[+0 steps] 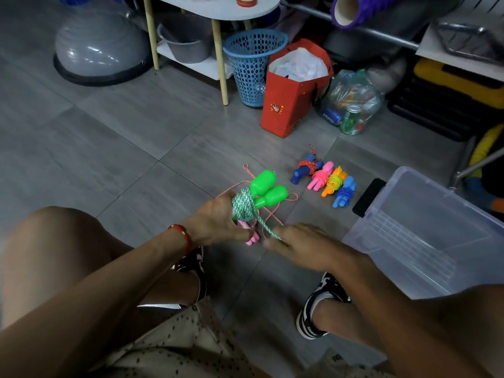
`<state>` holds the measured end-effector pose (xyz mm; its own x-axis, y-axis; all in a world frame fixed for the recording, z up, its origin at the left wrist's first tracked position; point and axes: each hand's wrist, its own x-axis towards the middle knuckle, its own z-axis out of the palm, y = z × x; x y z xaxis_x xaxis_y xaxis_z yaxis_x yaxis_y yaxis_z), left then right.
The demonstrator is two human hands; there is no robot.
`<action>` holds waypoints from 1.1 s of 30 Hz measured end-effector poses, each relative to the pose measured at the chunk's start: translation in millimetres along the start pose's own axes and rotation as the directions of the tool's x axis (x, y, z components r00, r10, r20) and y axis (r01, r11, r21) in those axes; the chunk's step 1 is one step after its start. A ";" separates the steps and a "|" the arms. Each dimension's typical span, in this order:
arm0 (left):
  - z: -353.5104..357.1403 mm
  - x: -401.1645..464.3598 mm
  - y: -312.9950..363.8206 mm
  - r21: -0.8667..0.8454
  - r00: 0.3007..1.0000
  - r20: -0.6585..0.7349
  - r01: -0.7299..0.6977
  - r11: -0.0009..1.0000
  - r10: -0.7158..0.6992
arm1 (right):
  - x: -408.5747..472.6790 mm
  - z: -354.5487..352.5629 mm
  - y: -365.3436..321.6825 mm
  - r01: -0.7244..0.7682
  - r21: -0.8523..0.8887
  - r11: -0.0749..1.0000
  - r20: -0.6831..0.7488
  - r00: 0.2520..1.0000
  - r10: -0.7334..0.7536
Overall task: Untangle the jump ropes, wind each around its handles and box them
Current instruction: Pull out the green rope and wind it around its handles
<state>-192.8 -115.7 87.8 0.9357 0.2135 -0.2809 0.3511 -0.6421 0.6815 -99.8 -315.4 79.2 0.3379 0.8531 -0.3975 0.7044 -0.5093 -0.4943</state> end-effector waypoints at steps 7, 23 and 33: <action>22.0 -0.3 -6.5 0.424 0.983 0.183 -0.056 0.904 -0.025 | -15.4 -34.6 -31.3 0.164 -0.359 0.919 -0.201 0.948 -0.247; 13.0 -18.4 26.6 -0.533 0.868 0.376 -0.084 0.842 0.324 | 7.5 5.9 17.8 -0.108 0.642 0.759 -0.053 0.982 0.184; 5.7 -5.7 -19.0 -0.153 0.902 0.406 0.227 0.962 -0.149 | -15.6 -17.2 -29.7 0.165 -0.309 0.937 -0.119 0.970 -0.210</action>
<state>-205.0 -108.9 72.5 0.7774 -0.0109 -0.6289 0.5557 -0.4566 0.6948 -115.3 -311.6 113.4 0.2545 0.9483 -0.1898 0.9083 -0.3018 -0.2896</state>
